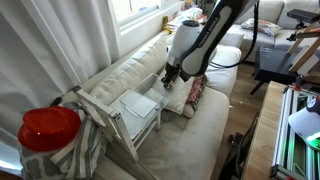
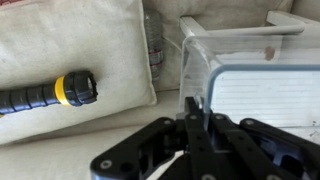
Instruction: Remove the black torch from the fridge vegetable box and put it on the pillow, then put the vegetable box on the chair
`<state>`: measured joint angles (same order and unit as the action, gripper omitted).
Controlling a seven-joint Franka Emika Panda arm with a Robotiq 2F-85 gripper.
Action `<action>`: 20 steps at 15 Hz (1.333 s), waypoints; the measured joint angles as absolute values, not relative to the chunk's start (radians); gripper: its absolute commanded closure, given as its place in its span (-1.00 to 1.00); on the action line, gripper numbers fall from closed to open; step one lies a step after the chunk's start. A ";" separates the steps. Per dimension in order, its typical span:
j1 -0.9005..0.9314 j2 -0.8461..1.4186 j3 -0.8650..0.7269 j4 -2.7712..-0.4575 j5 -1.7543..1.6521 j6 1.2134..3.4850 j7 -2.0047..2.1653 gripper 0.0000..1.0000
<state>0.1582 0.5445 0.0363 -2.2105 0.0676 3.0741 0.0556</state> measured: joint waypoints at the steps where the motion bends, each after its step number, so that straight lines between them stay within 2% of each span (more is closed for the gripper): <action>1: 0.176 0.573 0.026 -2.180 0.068 3.074 0.066 0.97; 8: 0.269 0.725 -0.055 -1.990 0.068 3.074 0.127 0.97; 10: 0.287 0.747 -0.071 -1.950 0.068 3.073 0.139 0.36; 14: 0.308 0.771 -0.085 -1.894 0.067 3.070 0.144 -0.20; 19: 0.308 0.742 -0.087 -1.895 0.056 3.071 0.142 -0.98; 20: 0.308 0.726 -0.088 -1.906 0.048 3.073 0.137 -0.99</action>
<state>0.3083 0.7262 -0.0884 -1.9058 0.0482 3.0732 0.1371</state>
